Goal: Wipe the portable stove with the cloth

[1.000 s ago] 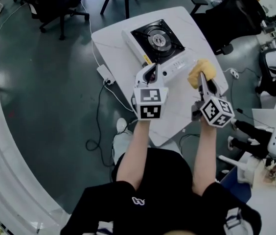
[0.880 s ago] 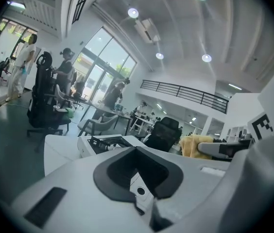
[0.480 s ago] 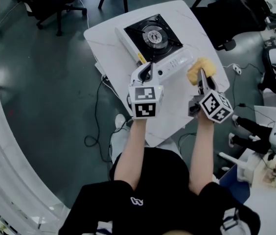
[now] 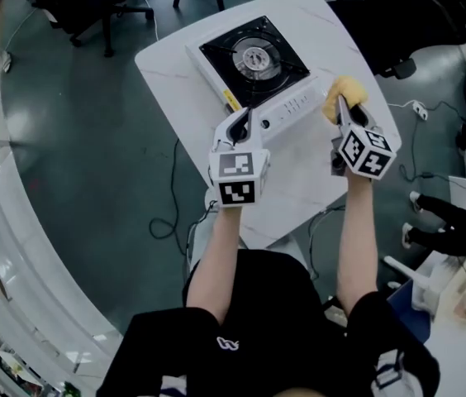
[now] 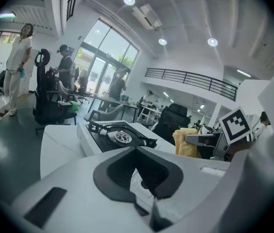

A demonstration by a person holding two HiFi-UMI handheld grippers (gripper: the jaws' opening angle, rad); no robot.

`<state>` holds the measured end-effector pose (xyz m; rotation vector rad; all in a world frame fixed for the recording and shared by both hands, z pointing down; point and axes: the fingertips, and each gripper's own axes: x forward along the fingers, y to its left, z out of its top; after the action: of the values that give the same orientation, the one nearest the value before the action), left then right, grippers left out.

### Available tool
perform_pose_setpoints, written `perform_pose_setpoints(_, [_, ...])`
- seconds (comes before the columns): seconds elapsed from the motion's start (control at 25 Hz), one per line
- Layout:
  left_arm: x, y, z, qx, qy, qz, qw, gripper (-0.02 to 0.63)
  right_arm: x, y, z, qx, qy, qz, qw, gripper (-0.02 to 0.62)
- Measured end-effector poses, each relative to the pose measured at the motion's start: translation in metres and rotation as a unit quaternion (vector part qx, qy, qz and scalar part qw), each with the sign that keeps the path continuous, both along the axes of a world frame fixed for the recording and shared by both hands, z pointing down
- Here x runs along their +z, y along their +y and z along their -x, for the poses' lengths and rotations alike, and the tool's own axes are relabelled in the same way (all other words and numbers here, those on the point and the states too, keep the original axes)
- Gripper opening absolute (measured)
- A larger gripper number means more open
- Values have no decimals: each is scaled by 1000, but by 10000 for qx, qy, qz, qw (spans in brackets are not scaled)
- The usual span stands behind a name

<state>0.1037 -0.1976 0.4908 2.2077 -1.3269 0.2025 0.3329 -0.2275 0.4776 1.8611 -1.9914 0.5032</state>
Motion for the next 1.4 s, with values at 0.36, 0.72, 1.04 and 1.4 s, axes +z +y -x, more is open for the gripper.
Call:
perform_pose_setpoints(0.36, [20, -5, 0, -209, -252, 189, 9993, -6, 41, -42, -6, -1252, 1678, 665, 9756, 38])
perform_pose_setpoints(0.72, [31, -3, 16, -476, -222, 330, 9981, -6, 88, -46, 22, -1908, 2530, 1057, 9425, 37])
perform_pose_setpoints(1.04, [38, 1, 24, -539, -145, 405, 9976, -6, 91, -27, 58, -2255, 2683, 1085, 9303, 32])
perform_pose_setpoints(1.4, [34, 1, 25, -459, -79, 380, 9982, -6, 94, -1, 99, -2435, 2555, 956, 9307, 32])
